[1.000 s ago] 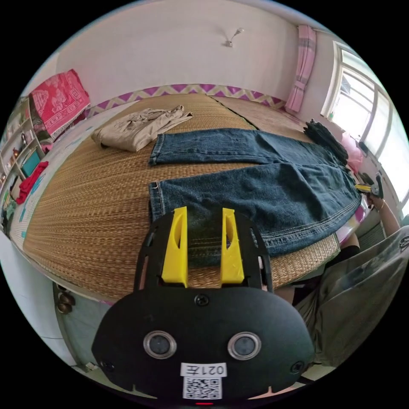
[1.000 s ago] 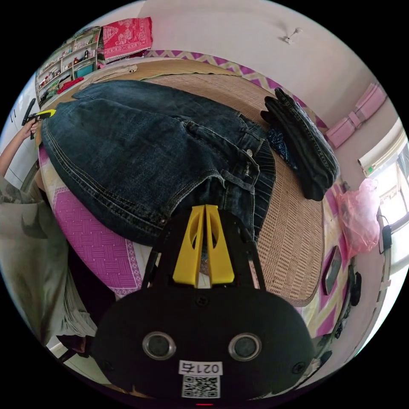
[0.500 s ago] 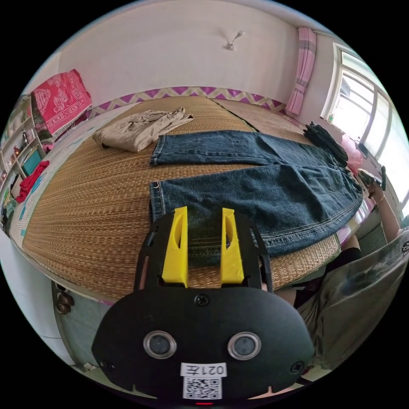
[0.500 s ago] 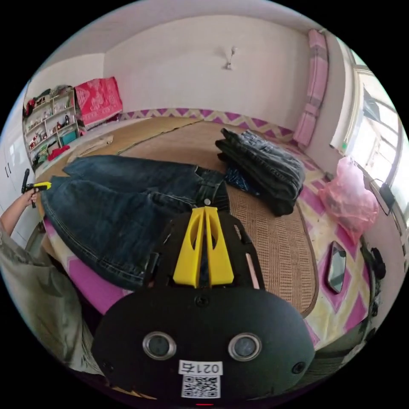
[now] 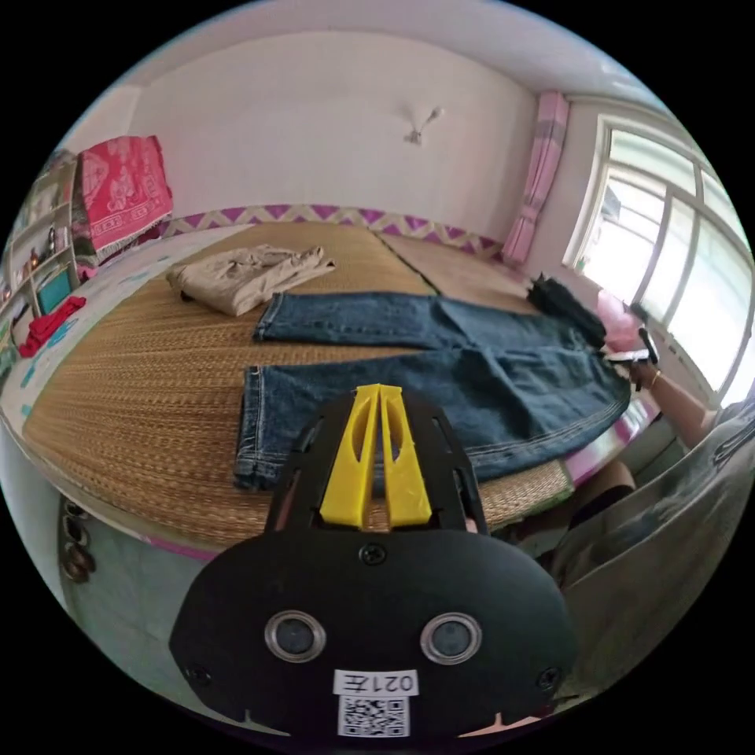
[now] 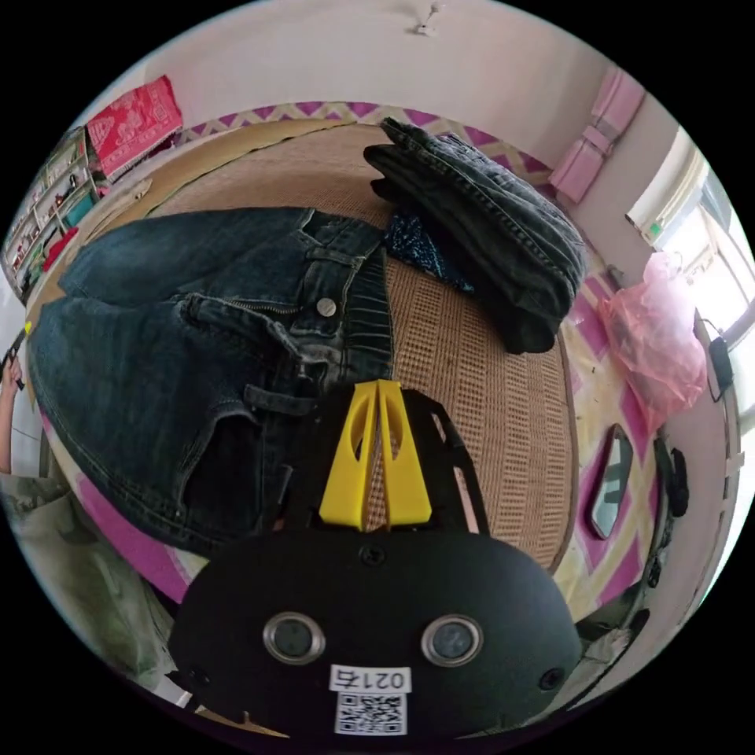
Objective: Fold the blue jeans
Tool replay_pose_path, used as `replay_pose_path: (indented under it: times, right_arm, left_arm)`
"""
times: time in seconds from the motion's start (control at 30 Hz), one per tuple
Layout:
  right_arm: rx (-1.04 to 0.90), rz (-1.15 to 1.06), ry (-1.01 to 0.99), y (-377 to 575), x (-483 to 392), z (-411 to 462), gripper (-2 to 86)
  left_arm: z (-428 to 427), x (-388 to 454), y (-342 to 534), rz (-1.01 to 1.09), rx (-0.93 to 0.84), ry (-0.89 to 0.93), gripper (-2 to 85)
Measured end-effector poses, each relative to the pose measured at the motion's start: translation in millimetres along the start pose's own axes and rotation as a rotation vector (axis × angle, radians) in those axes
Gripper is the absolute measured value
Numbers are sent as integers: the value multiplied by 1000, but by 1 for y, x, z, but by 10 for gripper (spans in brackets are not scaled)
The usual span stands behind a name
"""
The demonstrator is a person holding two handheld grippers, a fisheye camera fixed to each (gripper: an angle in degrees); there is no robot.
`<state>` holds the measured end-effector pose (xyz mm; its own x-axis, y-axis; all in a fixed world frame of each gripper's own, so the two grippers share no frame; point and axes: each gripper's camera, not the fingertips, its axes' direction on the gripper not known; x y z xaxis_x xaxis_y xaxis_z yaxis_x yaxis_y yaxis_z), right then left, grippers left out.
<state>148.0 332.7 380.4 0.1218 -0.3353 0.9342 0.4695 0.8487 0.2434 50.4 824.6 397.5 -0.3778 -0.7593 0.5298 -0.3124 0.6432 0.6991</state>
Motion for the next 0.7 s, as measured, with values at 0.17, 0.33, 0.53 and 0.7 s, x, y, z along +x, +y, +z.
replay_pose_path:
  times: [0.17,0.33,0.53,0.7]
  right_arm:
    - [130,133,-141,103,6,-46,5]
    - [203,473,-319,219,29,-46,75]
    - [298,854,-742,316,55,16,92]
    - [284,928,-853,338,55,61,95]
  left_arm:
    - [-45,-33,41,-164,87,86,1]
    - [-66,-86,100,-445,93,212,70]
    - [-75,-138,175,-769,208,410,81]
    - [-63,-155,207,-886,219,500,81]
